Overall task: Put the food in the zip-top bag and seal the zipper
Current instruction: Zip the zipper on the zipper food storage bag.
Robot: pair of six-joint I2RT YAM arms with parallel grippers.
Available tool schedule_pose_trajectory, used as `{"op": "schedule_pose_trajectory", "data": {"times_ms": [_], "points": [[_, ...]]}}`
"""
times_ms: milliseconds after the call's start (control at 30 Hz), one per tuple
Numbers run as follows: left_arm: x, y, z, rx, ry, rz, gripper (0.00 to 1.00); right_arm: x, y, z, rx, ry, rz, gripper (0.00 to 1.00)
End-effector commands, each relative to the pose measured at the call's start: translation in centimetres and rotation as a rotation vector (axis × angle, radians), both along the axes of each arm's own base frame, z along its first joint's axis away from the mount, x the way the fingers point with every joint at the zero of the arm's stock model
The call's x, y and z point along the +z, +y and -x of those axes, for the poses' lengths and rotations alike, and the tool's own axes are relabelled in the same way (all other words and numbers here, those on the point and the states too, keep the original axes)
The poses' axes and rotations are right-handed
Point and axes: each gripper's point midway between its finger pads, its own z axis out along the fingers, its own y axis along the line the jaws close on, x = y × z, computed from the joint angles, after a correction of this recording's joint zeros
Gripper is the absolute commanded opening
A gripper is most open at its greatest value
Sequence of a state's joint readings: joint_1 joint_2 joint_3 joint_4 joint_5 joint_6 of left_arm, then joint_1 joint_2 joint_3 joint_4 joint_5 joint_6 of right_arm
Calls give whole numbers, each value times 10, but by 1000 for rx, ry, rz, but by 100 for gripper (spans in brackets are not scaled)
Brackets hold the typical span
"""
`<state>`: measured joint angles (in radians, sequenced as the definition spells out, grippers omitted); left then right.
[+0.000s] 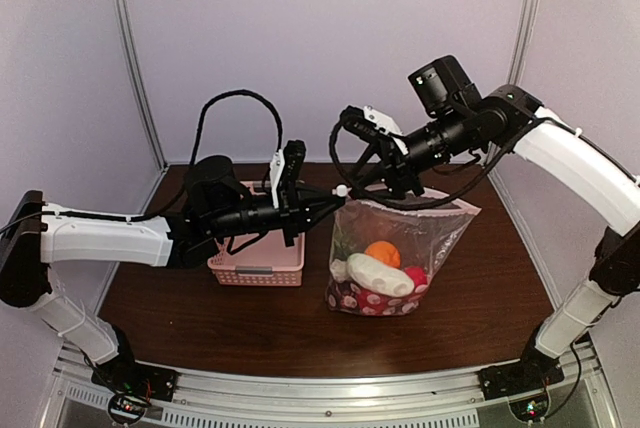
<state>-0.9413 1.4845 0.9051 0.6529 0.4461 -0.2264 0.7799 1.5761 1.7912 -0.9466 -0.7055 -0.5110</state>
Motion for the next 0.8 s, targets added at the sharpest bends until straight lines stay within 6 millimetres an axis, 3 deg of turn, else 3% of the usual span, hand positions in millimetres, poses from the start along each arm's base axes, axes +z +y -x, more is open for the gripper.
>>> {"op": "schedule_pose_trajectory", "data": {"times_ms": [0,333,767], "points": [[14,5,5,-11,-35,30,0,8,10,5,13,-10,-21,35],[16,5,6,-19,-36,37,0,5,19,6,10,-16,-1,26],[13,7,4,2,-32,31,0,-5,14,3,-11,-19,52,1]]}}
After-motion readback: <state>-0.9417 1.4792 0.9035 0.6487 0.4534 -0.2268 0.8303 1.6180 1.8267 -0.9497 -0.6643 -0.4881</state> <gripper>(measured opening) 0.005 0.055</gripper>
